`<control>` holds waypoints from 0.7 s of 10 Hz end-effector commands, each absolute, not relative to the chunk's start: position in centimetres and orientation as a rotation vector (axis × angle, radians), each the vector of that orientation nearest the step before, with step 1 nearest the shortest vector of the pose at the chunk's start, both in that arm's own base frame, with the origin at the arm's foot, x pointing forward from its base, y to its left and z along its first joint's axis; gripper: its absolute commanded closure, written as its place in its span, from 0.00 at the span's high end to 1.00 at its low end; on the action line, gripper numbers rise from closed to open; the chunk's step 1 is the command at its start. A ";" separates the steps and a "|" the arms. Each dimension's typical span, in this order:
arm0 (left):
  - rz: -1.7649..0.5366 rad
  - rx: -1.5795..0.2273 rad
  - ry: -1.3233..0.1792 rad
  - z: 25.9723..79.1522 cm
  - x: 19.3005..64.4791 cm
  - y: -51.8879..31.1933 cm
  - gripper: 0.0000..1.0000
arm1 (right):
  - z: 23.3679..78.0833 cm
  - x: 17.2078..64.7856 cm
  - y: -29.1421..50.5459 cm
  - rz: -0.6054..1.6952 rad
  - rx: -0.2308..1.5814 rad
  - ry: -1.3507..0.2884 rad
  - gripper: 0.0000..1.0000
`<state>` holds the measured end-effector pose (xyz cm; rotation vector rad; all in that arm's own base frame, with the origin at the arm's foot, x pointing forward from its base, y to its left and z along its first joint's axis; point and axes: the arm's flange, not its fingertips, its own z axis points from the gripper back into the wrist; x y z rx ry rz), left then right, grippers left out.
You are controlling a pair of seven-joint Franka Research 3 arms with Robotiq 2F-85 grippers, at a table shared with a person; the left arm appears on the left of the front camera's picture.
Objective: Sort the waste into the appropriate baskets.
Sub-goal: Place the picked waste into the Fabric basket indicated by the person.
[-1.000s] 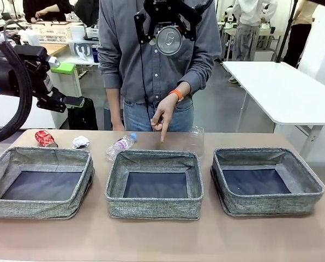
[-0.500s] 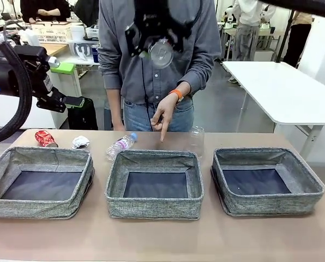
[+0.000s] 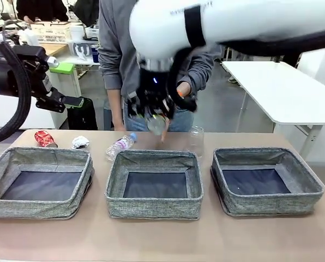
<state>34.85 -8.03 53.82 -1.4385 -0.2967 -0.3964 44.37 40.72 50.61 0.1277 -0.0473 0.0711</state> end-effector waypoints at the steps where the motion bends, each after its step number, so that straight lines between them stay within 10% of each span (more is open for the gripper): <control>1: -0.417 -1.448 -0.311 53.9 34.8 -8.2 1.00 | 47.3 39.4 36.2 0.197 0.175 -0.012 0.06; 7: -0.417 -1.448 -0.311 53.9 34.8 -8.2 1.00 | 41.1 41.2 38.7 0.272 0.068 0.123 0.06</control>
